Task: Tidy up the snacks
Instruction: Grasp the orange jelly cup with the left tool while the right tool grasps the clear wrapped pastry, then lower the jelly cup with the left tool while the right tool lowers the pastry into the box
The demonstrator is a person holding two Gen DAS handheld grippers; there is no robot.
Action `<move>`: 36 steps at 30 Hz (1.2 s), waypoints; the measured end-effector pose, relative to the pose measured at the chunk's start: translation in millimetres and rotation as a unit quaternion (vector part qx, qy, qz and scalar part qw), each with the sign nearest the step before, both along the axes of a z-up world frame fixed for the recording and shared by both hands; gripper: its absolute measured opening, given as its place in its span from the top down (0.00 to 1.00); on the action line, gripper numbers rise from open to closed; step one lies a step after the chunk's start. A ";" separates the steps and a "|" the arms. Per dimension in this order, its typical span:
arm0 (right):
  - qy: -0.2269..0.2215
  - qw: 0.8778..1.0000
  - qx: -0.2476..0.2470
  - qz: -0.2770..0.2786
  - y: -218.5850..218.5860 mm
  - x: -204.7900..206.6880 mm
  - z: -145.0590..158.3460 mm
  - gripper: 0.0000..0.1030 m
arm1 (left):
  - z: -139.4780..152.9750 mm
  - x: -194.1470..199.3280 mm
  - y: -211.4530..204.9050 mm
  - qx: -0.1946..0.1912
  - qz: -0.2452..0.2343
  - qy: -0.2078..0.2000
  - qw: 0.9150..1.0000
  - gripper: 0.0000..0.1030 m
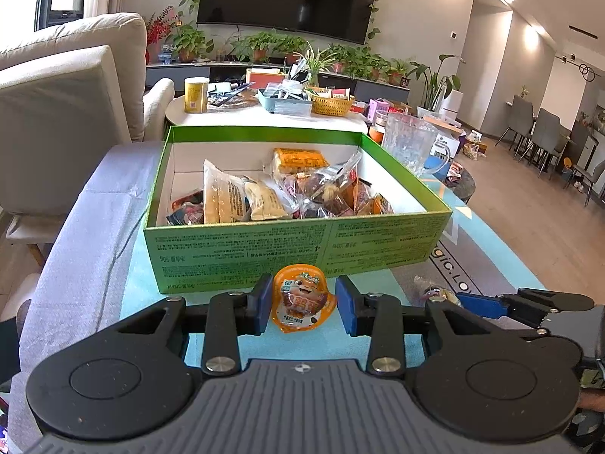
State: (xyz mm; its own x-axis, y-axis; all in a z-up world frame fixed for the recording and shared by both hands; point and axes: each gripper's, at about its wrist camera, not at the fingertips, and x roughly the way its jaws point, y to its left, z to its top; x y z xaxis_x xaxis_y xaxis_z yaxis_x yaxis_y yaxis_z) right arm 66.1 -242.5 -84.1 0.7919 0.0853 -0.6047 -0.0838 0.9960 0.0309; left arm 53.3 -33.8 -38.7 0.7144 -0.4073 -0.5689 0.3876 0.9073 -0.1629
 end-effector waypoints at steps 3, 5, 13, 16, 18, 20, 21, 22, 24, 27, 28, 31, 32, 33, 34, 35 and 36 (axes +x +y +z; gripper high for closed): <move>-0.019 1.000 0.015 0.000 -1.6 -4.0 12.7 0.49 | 3.8 0.1 1.5 -0.004 0.001 -0.003 1.000 0.67; -0.034 0.999 0.022 0.001 -1.3 -5.6 22.9 0.49 | 7.5 -0.7 2.1 -0.007 0.000 -0.009 1.000 0.67; -0.099 0.994 0.049 0.006 -4.3 -3.5 60.0 0.51 | 22.2 5.1 4.6 -0.014 0.009 -0.029 0.999 0.67; -0.117 0.991 0.060 0.009 -7.0 0.9 68.0 0.52 | 27.6 12.2 6.7 -0.018 0.016 -0.033 0.999 0.67; -0.128 0.990 0.062 0.012 -6.5 6.7 75.1 0.52 | 32.9 18.7 5.8 -0.022 0.022 -0.038 0.999 0.67; -0.137 0.989 0.061 0.012 -5.2 13.3 81.3 0.52 | 39.4 25.8 3.0 -0.028 0.023 -0.047 0.998 0.67; -0.141 0.988 0.062 0.012 -4.3 17.4 83.3 0.52 | 42.2 29.0 1.5 -0.030 0.024 -0.051 0.998 0.67; -0.144 0.988 0.063 0.011 -4.4 21.1 84.9 0.52 | 45.1 32.5 -0.3 -0.033 0.026 -0.056 0.998 0.67; -0.144 0.987 0.066 0.012 -4.1 30.8 86.0 0.52 | 48.8 38.6 -3.2 -0.037 0.027 -0.064 0.997 0.67; -0.141 0.987 0.070 0.009 -4.1 41.3 84.2 0.52 | 48.5 50.2 -5.2 -0.042 0.037 -0.068 0.996 0.67; -0.140 0.988 0.071 0.010 -3.0 43.4 83.5 0.52 | 47.3 53.8 -5.3 -0.041 0.039 -0.067 0.996 0.67; -0.134 0.988 0.072 0.012 0.1 53.0 79.9 0.52 | 41.9 66.5 -4.8 -0.039 0.043 -0.059 0.997 0.67; -0.132 0.989 0.073 0.012 0.6 57.8 78.0 0.52 | 40.2 70.3 -4.6 -0.039 0.045 -0.057 0.997 0.67; -0.130 0.989 0.074 0.013 1.7 60.4 76.9 0.52 | 38.1 74.6 -4.4 -0.039 0.045 -0.054 0.997 0.67; -0.127 0.989 0.075 0.013 3.0 63.5 75.8 0.52 | 36.3 77.2 -4.5 -0.039 0.045 -0.052 0.997 0.67; -0.125 0.989 0.075 0.012 3.5 67.0 74.2 0.52 | 34.2 80.0 -4.8 -0.037 0.045 -0.050 0.997 0.67; -0.122 0.989 0.076 0.012 3.9 70.8 72.2 0.52 | 32.2 83.2 -5.3 -0.036 0.045 -0.048 0.997 0.67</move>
State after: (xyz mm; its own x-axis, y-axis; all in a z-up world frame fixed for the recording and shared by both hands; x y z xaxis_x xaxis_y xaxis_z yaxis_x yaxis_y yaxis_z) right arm 136.9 -238.6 -11.9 0.9098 0.1807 -0.3736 -0.1302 0.9791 0.1564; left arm 136.6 -39.1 -6.6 0.8001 -0.3759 -0.4674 0.3219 0.9266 -0.1942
